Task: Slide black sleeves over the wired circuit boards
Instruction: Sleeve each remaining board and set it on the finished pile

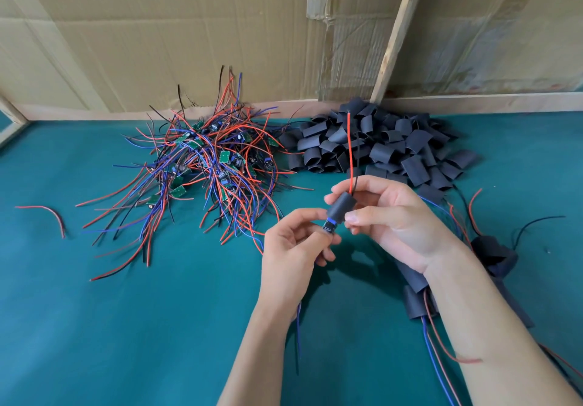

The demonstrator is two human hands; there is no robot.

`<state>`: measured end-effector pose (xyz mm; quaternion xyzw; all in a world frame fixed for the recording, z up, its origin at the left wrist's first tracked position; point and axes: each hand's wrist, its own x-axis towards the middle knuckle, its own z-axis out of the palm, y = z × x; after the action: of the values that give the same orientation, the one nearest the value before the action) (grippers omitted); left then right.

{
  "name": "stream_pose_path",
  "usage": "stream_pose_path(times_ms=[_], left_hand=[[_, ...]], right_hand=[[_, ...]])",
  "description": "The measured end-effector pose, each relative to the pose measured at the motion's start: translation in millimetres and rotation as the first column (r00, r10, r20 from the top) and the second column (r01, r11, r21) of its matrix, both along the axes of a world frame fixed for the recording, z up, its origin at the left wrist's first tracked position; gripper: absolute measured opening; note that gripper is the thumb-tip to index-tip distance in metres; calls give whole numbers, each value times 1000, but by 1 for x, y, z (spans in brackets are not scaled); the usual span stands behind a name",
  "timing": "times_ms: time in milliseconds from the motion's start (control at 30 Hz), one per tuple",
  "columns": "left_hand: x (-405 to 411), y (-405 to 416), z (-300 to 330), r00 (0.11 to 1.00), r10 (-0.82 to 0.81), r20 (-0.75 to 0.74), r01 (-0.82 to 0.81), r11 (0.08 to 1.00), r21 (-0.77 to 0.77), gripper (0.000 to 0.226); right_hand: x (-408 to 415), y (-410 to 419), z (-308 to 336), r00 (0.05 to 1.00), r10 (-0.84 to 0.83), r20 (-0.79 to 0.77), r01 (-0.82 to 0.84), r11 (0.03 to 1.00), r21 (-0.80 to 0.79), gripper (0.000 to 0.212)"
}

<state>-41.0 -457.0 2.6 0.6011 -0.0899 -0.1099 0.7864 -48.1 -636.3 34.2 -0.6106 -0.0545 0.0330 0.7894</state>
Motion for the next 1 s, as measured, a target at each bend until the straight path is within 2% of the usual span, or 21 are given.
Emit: stream_pose_path(times_ms=[133,233,400,533,700,800,867,900,967,1000], left_hand=[[-1,1,0,1000,-7,1,7,1000,1,21],[-1,0,0,1000,14,3,-14,1000,-2,15],[-1,-2,-2,999,47,18,-47,999,19,9],[0,-4,-5,997,67,47,-70,995,65,4],[-3,-5,-3,997,-3,76,-3,997,81,8],[-4,-6,-2,998,8,65,-14,995,95,11],[-3,-9,-5,997,53,59,-60,990,124,14],[-3,-10,-6,996,70,60,-78,985,151,15],[-3,-12,-8,994,81,75,-94,977,190,17],[-3,-12,-9,992,77,96,-97,972,215,18]], right_hand=[[-1,1,0,999,32,-26,-34,997,-66,35],[0,5,-1,997,64,-44,-66,996,-55,36],[2,9,-1,996,22,-85,-27,998,-50,31],[1,9,1,990,-90,-108,79,992,-104,21],[-5,3,15,964,-254,-79,237,955,-179,21],[-16,-21,34,936,-342,-82,313,916,-251,28],[-29,-39,44,933,-343,-105,266,858,-439,32],[-36,-45,49,938,-323,-129,189,784,-591,33],[-44,-56,63,923,-350,-162,64,554,-830,37],[-46,-59,73,905,-411,-108,93,438,-894,42]])
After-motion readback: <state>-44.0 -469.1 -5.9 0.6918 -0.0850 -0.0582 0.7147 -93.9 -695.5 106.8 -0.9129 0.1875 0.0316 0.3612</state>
